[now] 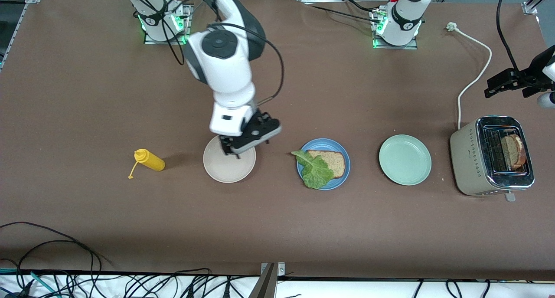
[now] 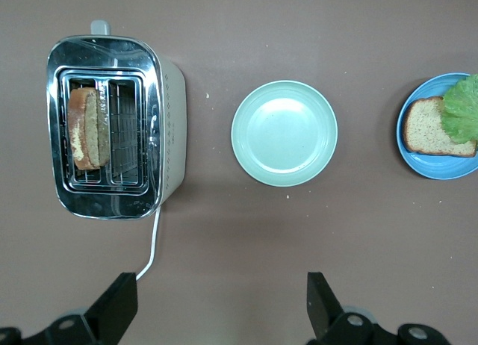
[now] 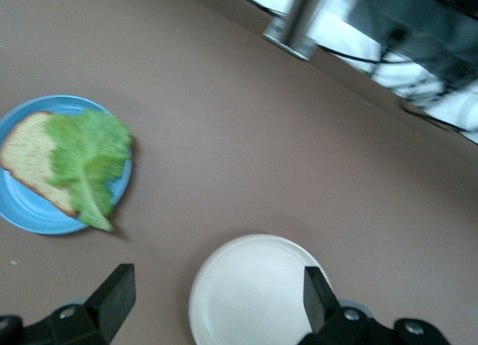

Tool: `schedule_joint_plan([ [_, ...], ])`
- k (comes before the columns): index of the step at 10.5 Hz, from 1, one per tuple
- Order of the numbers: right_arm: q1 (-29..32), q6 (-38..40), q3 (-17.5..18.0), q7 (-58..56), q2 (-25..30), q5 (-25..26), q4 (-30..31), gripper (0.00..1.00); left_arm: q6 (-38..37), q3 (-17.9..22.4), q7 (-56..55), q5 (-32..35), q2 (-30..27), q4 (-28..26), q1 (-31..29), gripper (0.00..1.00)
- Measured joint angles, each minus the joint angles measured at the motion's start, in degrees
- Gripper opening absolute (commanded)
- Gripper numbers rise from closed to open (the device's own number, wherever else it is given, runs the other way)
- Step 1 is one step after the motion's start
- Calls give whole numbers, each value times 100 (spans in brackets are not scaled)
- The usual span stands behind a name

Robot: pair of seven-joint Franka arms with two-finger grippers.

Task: Make sandwich in blue plate with both arms
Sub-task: 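Raise the right gripper away from the blue plate, then move the right gripper over the yellow squeeze bottle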

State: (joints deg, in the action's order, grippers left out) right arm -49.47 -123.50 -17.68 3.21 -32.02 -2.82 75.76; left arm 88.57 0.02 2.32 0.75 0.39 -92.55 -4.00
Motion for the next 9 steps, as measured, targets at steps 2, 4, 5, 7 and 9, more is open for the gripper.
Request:
schedule_joint_plan([
  [2,20,711,-489,-103,390,0,58,100,0,0,0,0,0,1,-1,100],
  [4,39,1363,-905,-315,673,0,84,100,0,-1,0,0,1,2,-2,100],
  [5,41,1686,-1093,-389,794,0,94,100,0,-1,0,0,1,2,-3,100],
  [7,45,1925,-1482,-681,1066,0,285,100,0,-2,0,0,1,2,-4,100],
  [9,55,1861,-1940,-1336,1311,0,686,100,0,-2,0,0,1,3,-5,100],
])
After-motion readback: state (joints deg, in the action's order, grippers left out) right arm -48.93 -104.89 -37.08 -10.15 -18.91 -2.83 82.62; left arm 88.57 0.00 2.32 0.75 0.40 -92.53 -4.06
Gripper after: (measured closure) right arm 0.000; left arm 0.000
